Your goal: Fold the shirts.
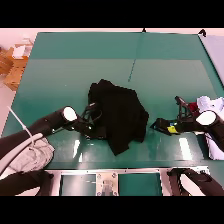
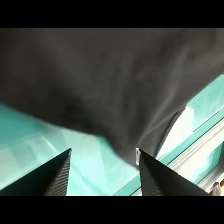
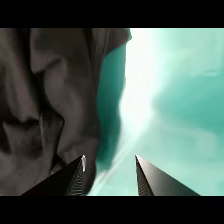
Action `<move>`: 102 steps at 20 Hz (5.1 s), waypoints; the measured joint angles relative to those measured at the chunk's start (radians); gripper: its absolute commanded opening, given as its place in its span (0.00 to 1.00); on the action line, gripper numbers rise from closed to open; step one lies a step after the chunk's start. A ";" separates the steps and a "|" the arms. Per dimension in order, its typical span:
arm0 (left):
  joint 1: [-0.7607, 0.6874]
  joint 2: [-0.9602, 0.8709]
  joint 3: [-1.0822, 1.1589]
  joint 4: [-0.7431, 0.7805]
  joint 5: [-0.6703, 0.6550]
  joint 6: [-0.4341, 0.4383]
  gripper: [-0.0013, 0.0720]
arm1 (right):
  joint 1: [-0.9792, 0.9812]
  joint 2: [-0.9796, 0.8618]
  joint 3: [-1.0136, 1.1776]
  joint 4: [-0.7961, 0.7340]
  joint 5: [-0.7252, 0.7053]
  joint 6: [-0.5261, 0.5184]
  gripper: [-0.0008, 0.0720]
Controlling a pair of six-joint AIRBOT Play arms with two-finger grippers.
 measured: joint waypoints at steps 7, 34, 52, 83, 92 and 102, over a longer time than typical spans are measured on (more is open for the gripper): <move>-0.128 -0.052 -0.009 -0.086 0.109 -0.037 0.68 | 0.018 -0.090 -0.099 0.244 -0.081 -0.172 0.40; 0.250 0.406 1.406 0.577 -0.452 -0.172 0.05 | -0.275 0.145 1.442 -0.040 0.122 -0.081 0.03; 0.297 -0.218 0.919 0.722 -0.334 0.013 0.05 | -0.190 -0.252 0.745 -0.023 -0.163 -0.126 0.03; 0.426 0.046 0.270 0.524 -0.520 0.007 0.68 | -0.610 -0.477 0.541 -0.157 0.135 -0.186 0.50; 0.228 0.000 0.086 0.386 -0.010 -0.054 0.68 | -0.610 -0.477 0.539 -0.109 0.133 -0.187 0.50; 0.191 -0.063 0.240 0.549 -0.063 -0.172 0.05 | -0.610 -0.477 0.539 -0.104 0.129 -0.187 0.50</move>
